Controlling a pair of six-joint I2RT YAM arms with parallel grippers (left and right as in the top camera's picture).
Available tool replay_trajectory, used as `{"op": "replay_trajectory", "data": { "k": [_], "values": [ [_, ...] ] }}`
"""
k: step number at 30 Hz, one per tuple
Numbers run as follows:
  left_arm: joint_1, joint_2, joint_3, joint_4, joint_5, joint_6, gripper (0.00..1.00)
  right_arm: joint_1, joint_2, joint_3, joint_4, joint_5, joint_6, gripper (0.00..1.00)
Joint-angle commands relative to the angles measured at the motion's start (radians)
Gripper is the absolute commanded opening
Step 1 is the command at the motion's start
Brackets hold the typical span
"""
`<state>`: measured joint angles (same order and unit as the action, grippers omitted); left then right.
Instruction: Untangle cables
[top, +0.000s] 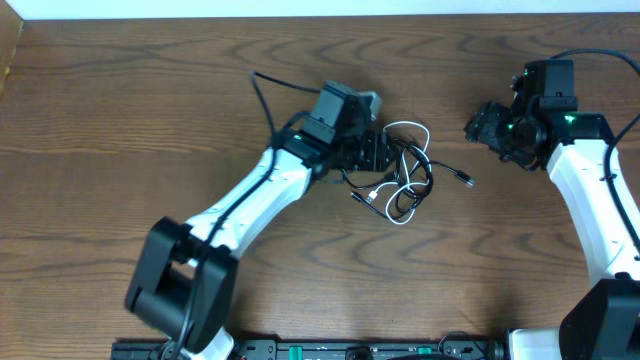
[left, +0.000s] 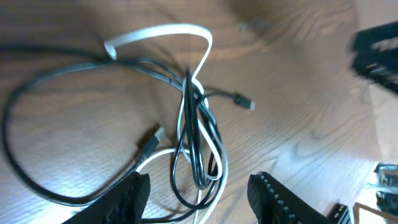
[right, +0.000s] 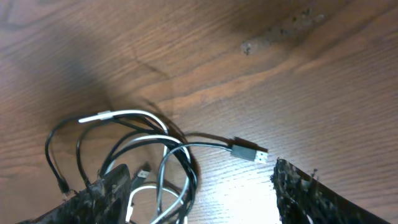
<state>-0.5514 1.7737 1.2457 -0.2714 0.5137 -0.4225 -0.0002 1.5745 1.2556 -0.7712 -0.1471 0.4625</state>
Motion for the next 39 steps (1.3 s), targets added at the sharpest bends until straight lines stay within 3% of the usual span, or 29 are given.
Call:
{"op": "replay_trajectory", "data": {
  "k": [1,12,18,22,25,27,33,39],
  "values": [
    [-0.02,0.074,0.015,0.009,-0.009,-0.002,0.52,-0.007,-0.026,0.006,-0.007,-0.024,-0.051,0.69],
    [-0.09,0.146,0.015,0.069,-0.011,-0.002,0.52,-0.007,-0.026,0.006,-0.023,-0.024,-0.053,0.68],
    [-0.109,0.19,0.015,0.074,-0.119,-0.002,0.5,-0.007,-0.026,0.006,-0.037,-0.024,-0.053,0.67],
    [-0.108,0.241,0.015,0.075,-0.161,-0.002,0.36,-0.007,-0.026,0.006,-0.046,-0.024,-0.061,0.67],
    [-0.108,0.251,0.015,0.076,-0.19,-0.001,0.08,-0.005,-0.026,0.006,-0.053,-0.024,-0.061,0.66],
    [-0.104,0.241,0.015,0.087,-0.193,0.002,0.08,0.0,-0.026,0.006,-0.054,-0.029,-0.077,0.66],
    [-0.058,0.09,0.017,0.143,-0.047,-0.053,0.07,0.018,-0.026,0.006,-0.044,-0.129,-0.178,0.66],
    [0.016,-0.11,0.017,0.157,0.113,-0.087,0.07,0.029,-0.026,0.006,0.029,-0.411,-0.304,0.66]
  ]
}}
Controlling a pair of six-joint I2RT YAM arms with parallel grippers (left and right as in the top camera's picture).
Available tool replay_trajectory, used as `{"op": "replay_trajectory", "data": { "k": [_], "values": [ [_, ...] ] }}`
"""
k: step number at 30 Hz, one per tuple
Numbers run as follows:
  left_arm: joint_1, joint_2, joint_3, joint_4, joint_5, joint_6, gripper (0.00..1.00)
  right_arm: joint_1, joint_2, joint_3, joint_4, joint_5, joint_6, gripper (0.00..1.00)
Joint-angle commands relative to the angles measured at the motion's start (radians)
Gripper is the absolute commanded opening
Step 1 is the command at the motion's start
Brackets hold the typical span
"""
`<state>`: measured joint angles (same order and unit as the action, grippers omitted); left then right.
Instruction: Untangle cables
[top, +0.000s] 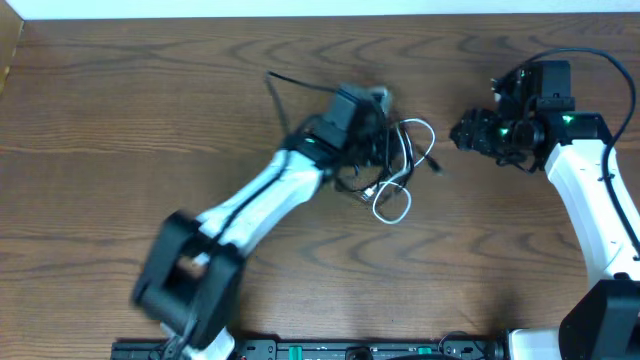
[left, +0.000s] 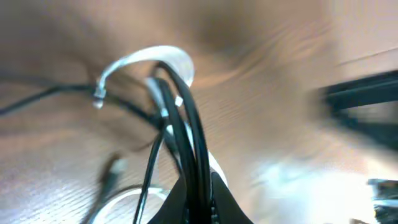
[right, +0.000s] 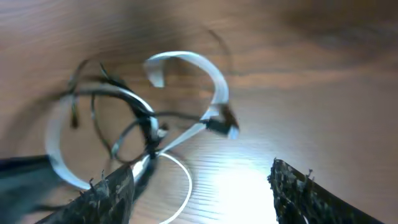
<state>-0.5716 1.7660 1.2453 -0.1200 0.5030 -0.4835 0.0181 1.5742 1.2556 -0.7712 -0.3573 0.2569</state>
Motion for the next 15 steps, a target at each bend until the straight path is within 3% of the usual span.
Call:
{"op": "replay_trajectory", "data": {
  "k": [1,7,15],
  "values": [
    [0.049,-0.122,0.018,0.006,0.152,-0.035,0.08,0.011,-0.025,0.006,0.047,-0.254,-0.111,0.67],
    [0.154,-0.179,0.018,0.007,0.274,-0.125,0.07,0.034,-0.025,0.006,0.209,-0.534,-0.124,0.67],
    [0.22,-0.179,0.018,0.111,0.388,-0.21,0.07,0.108,0.009,0.006,0.267,-0.438,0.037,0.62]
  ]
}}
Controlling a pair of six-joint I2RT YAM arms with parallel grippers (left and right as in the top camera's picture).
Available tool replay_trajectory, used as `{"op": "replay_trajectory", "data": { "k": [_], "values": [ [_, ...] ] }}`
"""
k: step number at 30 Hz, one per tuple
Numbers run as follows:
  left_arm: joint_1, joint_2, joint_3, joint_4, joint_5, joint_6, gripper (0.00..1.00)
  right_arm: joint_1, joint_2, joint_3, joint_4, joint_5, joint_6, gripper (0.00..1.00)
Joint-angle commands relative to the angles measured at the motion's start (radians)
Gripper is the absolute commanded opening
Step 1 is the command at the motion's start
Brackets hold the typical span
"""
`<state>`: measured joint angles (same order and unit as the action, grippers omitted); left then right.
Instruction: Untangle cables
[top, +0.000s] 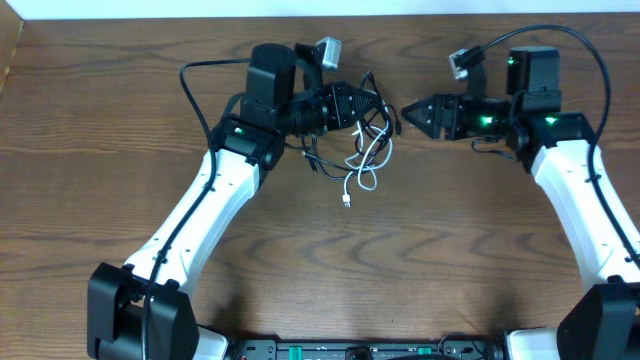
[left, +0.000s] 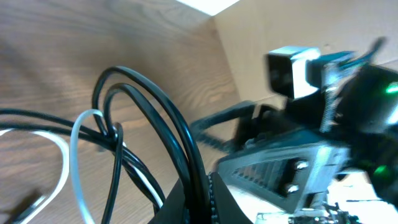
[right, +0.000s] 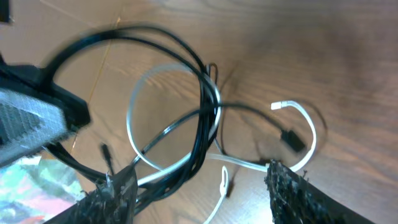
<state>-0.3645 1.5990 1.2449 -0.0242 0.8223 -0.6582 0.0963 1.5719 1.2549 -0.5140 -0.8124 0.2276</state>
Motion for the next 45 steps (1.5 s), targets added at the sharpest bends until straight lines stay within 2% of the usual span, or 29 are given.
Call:
{"op": "replay_trajectory", "data": {
  "k": [1,7,9,13,17,24,28,31,34,38,40,41,42,45],
  "values": [
    [0.013,-0.011,0.018,0.015,0.068,-0.035,0.07,0.051,0.027,0.007,0.035,0.025,0.101,0.61],
    [0.013,-0.011,0.018,0.014,0.068,0.011,0.07,0.156,0.117,0.007,0.107,0.229,0.346,0.51],
    [0.015,-0.011,0.018,0.014,0.067,0.045,0.08,0.183,0.148,0.007,0.084,0.323,0.367,0.48],
    [0.065,-0.014,0.021,0.019,0.068,0.059,0.07,0.196,0.205,0.007,-0.044,0.535,0.389,0.5],
    [0.149,-0.064,0.022,0.018,0.068,0.056,0.07,0.154,0.242,0.007,-0.146,0.663,0.383,0.52],
    [0.291,-0.164,0.022,0.013,0.068,0.063,0.07,0.073,0.247,0.007,-0.179,0.653,0.277,0.56],
    [0.305,-0.168,0.022,-0.045,0.068,0.101,0.07,0.061,0.247,0.007,-0.175,0.593,0.206,0.5],
    [0.27,-0.161,0.021,-0.149,0.039,0.174,0.08,0.061,0.246,0.007,-0.174,0.592,0.193,0.49],
    [0.185,-0.143,0.021,-0.251,-0.067,0.24,0.07,0.047,0.235,0.008,-0.17,0.568,0.193,0.51],
    [0.064,-0.097,0.021,-0.282,-0.182,0.246,0.08,-0.018,0.182,0.008,-0.174,0.541,0.184,0.56],
    [-0.004,-0.06,0.021,-0.281,-0.237,0.246,0.17,-0.065,0.143,0.008,-0.184,0.539,0.182,0.58],
    [-0.026,-0.046,0.021,-0.281,-0.255,0.246,0.24,-0.082,0.129,0.008,-0.19,0.54,0.181,0.59],
    [-0.069,-0.014,0.021,-0.277,-0.283,0.246,0.36,-0.12,0.099,0.008,-0.199,0.539,0.175,0.6],
    [-0.147,0.064,0.021,-0.236,-0.331,0.247,0.45,-0.165,0.067,0.008,-0.219,0.536,0.174,0.61]
  ]
}}
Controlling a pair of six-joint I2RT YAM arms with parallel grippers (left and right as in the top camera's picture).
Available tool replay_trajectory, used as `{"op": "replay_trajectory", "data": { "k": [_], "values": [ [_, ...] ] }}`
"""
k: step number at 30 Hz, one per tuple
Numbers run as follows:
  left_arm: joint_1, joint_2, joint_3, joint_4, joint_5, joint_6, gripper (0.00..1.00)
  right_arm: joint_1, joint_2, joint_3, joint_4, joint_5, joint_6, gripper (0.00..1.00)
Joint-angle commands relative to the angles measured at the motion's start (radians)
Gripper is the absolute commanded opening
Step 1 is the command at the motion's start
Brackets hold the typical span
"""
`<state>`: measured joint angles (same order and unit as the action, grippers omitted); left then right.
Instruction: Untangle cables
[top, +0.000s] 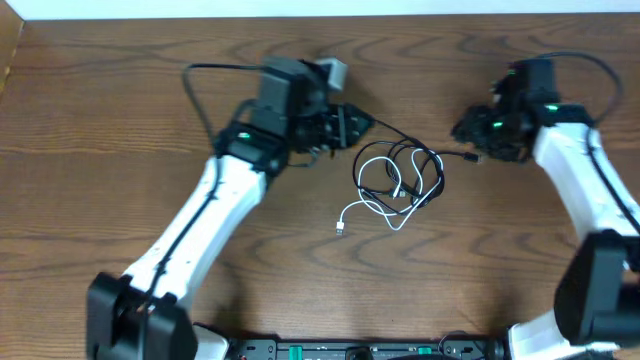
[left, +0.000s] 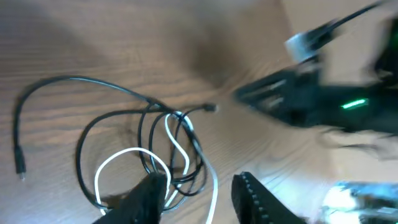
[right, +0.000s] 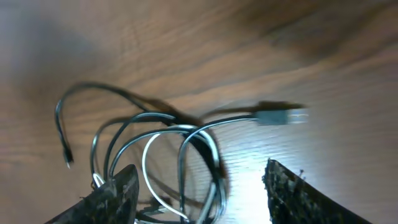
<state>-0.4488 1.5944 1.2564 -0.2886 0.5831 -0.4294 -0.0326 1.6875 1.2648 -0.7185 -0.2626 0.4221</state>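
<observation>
A tangle of black cable (top: 428, 172) and white cable (top: 372, 207) lies on the table between the two arms. My left gripper (top: 362, 124) hovers just left of it, open and holding nothing. In the left wrist view the loops of black cable (left: 87, 134) and white cable (left: 115, 163) lie beyond the left gripper (left: 199, 199). My right gripper (top: 466, 131) is open to the right of the tangle. The right wrist view shows a black plug (right: 280, 116) and the loops reaching down between the right gripper's (right: 202, 196) fingers.
The wooden table (top: 120, 100) ends at a white wall along the back. A black rail (top: 350, 350) runs along the front edge. A loose white plug end (top: 341, 230) points toward the front.
My left gripper has let go of the black cable and stands open. The tangle, then lifted between the arms, now lies spread on the table. The right gripper has drawn back to the right.
My left gripper was open over the tangle on the table. Then it was shut on black cable loops, and after that it held them raised with the open right gripper close by. Now both grippers are open and the cables rest looser on the table.
</observation>
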Motion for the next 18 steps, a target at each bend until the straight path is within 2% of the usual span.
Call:
{"op": "replay_trajectory", "data": {
  "k": [1,6,11,18],
  "values": [
    [-0.084,0.097,0.01,0.054,-0.108,0.019,0.47,-0.043,-0.053,-0.002,-0.021,-0.014,-0.021,0.61],
    [-0.131,0.249,0.01,0.204,-0.178,0.148,0.58,-0.051,-0.053,-0.002,-0.053,-0.021,-0.043,0.61],
    [-0.126,0.388,0.025,0.253,-0.189,0.273,0.61,-0.051,-0.053,-0.003,-0.077,-0.021,-0.05,0.61],
    [-0.139,0.457,0.025,0.307,-0.203,0.303,0.64,-0.047,-0.053,-0.003,-0.082,-0.021,-0.053,0.6]
  ]
}}
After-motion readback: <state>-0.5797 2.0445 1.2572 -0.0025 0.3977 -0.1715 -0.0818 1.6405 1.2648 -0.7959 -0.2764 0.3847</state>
